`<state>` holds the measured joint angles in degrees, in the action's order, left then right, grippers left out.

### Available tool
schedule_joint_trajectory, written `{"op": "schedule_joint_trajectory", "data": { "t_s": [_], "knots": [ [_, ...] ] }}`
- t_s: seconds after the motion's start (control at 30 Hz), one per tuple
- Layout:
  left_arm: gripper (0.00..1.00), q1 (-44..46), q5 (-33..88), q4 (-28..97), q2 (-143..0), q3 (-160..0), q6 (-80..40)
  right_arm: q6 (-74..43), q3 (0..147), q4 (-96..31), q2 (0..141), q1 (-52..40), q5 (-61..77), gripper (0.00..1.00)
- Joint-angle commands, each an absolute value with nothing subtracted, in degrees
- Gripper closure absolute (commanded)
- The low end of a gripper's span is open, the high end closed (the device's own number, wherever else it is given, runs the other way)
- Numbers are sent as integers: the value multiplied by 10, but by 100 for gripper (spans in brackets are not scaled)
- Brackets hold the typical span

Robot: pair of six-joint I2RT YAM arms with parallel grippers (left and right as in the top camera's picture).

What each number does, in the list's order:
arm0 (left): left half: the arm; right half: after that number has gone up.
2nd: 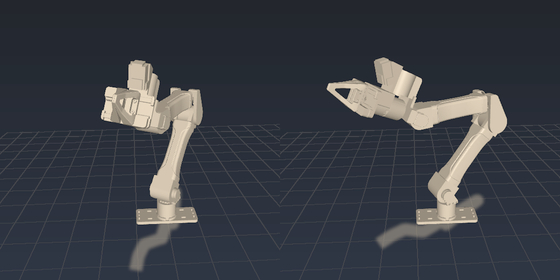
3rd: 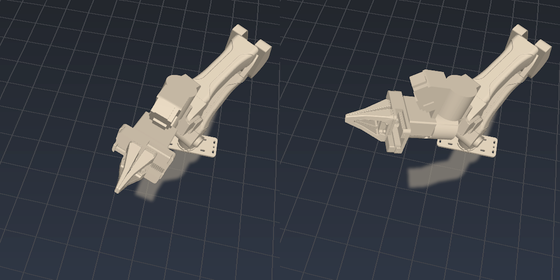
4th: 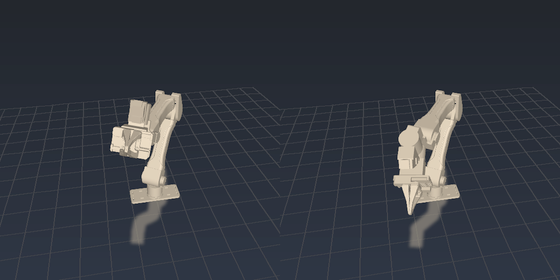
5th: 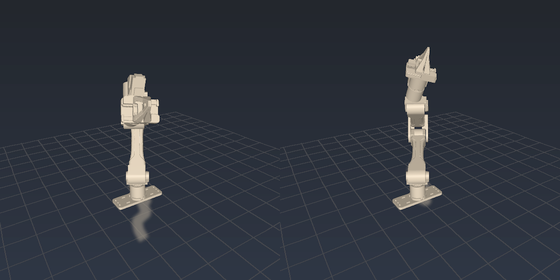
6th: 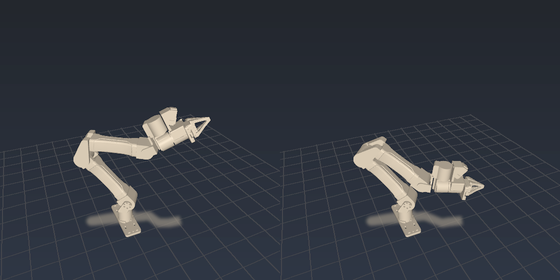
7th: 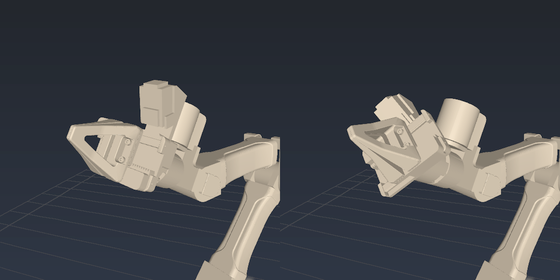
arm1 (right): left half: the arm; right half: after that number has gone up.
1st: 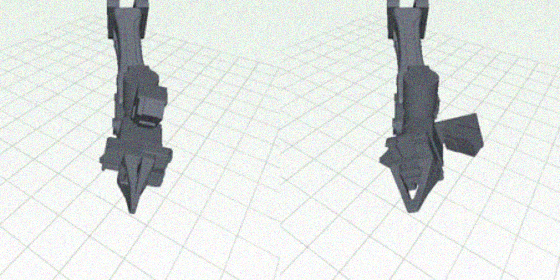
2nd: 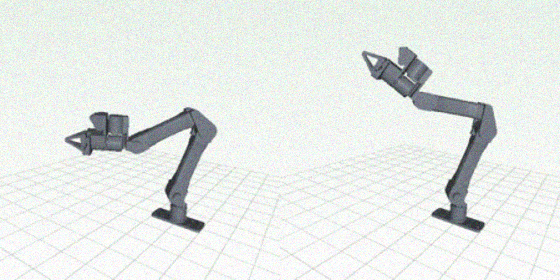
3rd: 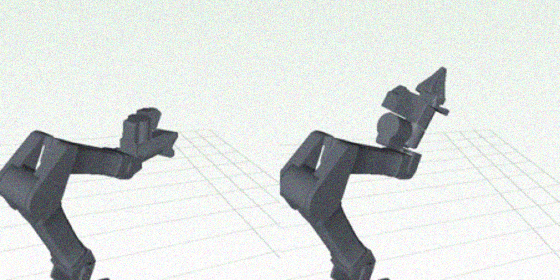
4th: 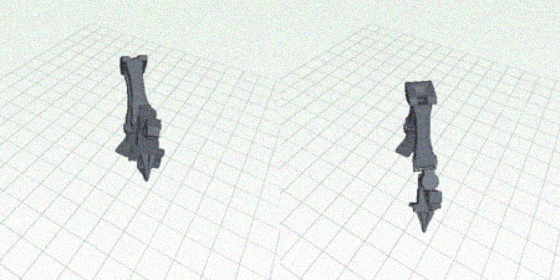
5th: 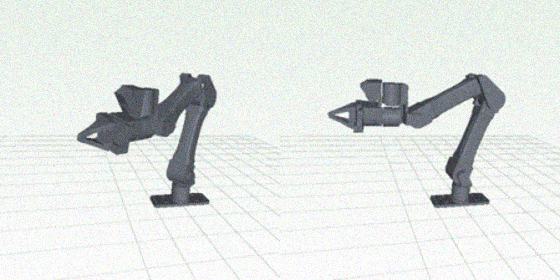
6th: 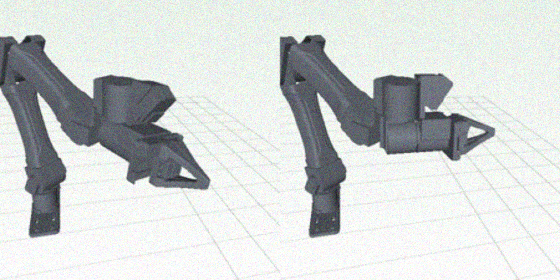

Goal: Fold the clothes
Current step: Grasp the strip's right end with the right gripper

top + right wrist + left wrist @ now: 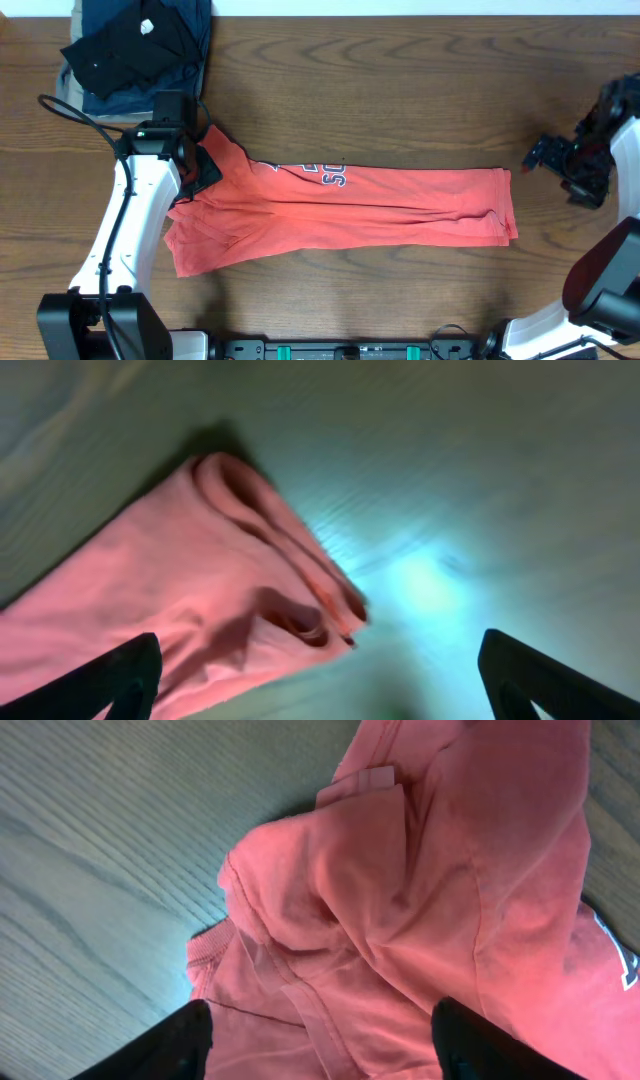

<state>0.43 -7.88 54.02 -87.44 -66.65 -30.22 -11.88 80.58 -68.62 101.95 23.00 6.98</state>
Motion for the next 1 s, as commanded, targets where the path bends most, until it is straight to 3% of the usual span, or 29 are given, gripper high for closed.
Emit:
{"op": "schedule_joint_trajectory", "data": {
  "t_s": [0.0, 0.33, 0.73, 0.8, 0.97],
  "knots": [
    [25, 3, -80, 544, -879, -665, -305, -1, 747, -648, 1023, 248, 205, 1],
    [22, 3, -80, 551, -879, -665, -305, 3, 623, -520, 1023, 266, 219, 1],
    [21, 3, -80, 551, -879, -665, -305, 3, 512, -452, 1023, 266, 249, 1],
    [21, 3, -80, 550, -879, -665, -306, 3, 503, -450, 1023, 265, 265, 9],
    [21, 3, -80, 550, -879, -665, -306, -17, 500, -456, 1023, 253, 279, 51]
  ]
}}
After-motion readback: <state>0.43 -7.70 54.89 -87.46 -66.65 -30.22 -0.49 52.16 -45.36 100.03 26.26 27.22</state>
